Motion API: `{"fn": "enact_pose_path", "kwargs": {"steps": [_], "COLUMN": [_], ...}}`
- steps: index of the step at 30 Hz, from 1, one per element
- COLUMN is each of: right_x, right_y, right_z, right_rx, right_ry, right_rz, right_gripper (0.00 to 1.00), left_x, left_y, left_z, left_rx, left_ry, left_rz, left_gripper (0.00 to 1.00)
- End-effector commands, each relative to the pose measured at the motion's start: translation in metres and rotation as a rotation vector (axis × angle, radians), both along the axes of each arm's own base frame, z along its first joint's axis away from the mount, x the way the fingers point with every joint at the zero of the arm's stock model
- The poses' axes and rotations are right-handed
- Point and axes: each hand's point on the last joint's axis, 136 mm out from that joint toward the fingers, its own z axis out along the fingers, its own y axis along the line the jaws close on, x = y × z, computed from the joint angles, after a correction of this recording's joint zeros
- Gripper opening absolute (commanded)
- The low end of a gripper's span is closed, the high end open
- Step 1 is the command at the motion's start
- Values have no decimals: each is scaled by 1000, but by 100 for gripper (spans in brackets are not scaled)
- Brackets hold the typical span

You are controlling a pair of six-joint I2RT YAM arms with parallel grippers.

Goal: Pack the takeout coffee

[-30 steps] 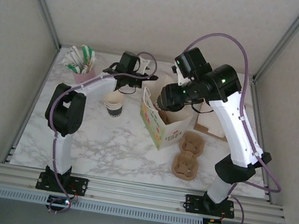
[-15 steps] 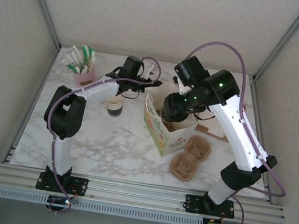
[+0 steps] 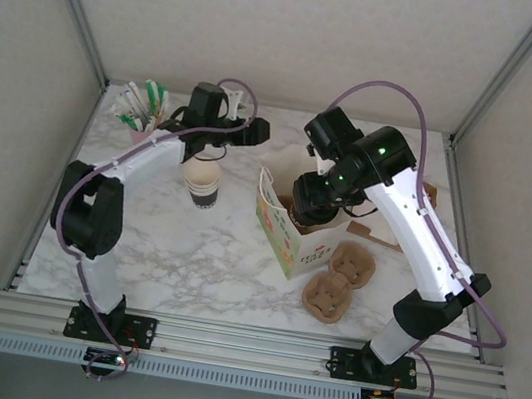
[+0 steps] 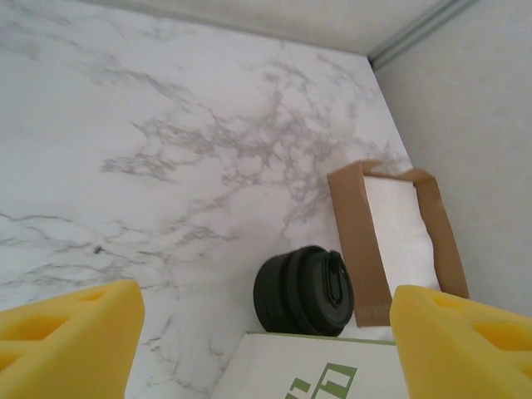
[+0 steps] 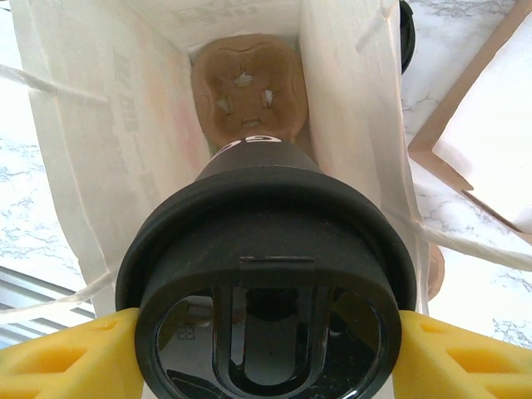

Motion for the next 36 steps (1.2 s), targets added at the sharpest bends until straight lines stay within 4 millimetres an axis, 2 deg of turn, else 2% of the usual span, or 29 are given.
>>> {"fn": "enact_pose_path", "kwargs": {"steps": [1,5,9,12,15,20,23,28,36], "right_x": [-28,-29,-29,-29,-28,-30,-31,-32,-32], "right_y": [-32,-30,-29,-28,-26,-26,-27,-29,-27], "right_z": [-18,-24,-32,-38,-42,-47,-50,-57,-64], "right_rx": [-164,-172,-190,-201,-209,-217,-224,-239,-256], "right_ry": [154,180,209,229,244,266,281,305,336], "right_rz": [-16,-16,-20,-21,-21,-24,-26,-27,-19], "right_gripper": [70,70,69,69,69,69,69,69,69], "left_x": [-2,-20,-52,-76,-97,-123,-130,-132,-123], "left_y": [24,52,62,67,62,27,17,9,2], "left_z": [29,41,46,40,32,18,6,-3,-13], "left_rx": [-6,4,2,39,67,103,104,83,81], "left_ry": [-65,-82,-89,-79,-63,-37,-16,-4,3], "left_rz": [109,222,261,273,240,135,111,94,89], "left_gripper": [78,77,73,71,69,65,61,56,54]}}
